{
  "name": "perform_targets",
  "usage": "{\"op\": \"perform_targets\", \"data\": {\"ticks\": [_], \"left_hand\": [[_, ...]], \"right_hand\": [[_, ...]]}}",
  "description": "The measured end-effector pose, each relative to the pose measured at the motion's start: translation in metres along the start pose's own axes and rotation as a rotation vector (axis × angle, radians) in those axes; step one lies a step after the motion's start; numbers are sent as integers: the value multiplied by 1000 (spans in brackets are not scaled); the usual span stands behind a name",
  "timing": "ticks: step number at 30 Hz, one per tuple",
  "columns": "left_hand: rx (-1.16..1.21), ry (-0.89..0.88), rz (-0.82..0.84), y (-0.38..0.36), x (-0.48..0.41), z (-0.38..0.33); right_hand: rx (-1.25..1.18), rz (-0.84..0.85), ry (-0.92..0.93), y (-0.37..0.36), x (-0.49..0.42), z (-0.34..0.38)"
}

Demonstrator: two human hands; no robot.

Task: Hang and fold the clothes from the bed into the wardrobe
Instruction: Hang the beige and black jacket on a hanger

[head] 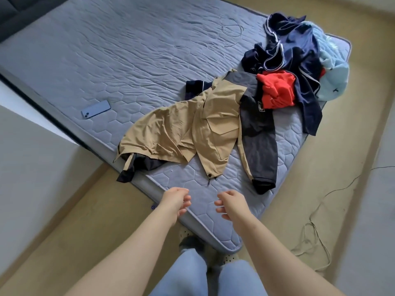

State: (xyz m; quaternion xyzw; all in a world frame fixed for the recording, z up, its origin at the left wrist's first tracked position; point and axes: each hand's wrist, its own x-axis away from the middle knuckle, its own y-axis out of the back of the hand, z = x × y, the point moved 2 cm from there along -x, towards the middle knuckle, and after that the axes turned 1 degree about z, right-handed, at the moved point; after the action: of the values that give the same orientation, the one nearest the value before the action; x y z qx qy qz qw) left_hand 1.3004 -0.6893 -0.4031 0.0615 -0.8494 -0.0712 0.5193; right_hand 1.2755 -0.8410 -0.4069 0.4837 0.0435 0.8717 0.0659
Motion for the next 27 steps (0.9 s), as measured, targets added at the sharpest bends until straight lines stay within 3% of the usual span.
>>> {"op": "perform_targets", "data": {"ticks": [7, 15, 24, 27], "left_hand": [[-87, 20, -18, -51, -47, -56], [-145, 0, -130, -138, -128, -102], [-284, 4, -46, -250, -224, -83], [-267, 24, -40, -273, -253, -73]], "right_hand": [[45, -15, -39, 47, -75, 31], [444, 6, -4, 145, -195, 70], [812, 56, 85, 202, -324, 80], [887, -7, 96, 214, -362, 72]]}}
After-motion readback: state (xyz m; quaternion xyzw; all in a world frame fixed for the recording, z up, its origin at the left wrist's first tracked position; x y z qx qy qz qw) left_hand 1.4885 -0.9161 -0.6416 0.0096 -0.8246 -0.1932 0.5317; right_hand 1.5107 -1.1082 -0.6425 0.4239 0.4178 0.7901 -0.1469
